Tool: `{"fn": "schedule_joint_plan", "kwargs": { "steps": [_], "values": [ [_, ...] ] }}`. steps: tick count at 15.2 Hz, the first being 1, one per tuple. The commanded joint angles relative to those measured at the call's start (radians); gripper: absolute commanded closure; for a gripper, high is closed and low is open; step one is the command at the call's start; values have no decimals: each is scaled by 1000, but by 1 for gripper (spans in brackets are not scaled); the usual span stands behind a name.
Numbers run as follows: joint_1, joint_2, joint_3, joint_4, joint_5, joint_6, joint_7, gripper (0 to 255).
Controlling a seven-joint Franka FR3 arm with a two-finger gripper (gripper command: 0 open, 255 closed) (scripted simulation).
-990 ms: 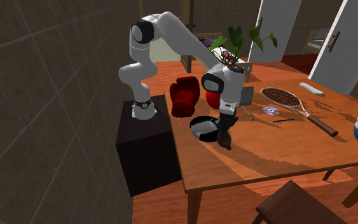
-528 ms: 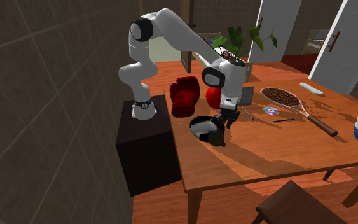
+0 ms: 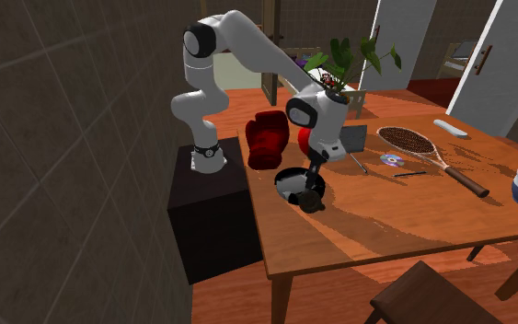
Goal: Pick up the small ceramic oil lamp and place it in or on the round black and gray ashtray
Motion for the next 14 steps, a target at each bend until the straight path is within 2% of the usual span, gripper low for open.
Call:
{"fn": "schedule_joint_plan", "kwargs": {
  "steps": [1, 5, 12, 13, 14],
  "values": [
    [-1, 10, 2, -14, -6, 19, -22, 0],
    [4, 33, -3, -37, -18, 63, -13, 0],
    [4, 33, -3, -37, -18, 63, -13, 0],
    [4, 33, -3, -37, -18, 63, -13, 255],
    [4, 33, -3, -37, -18, 63, -13, 255]
  ]
}}
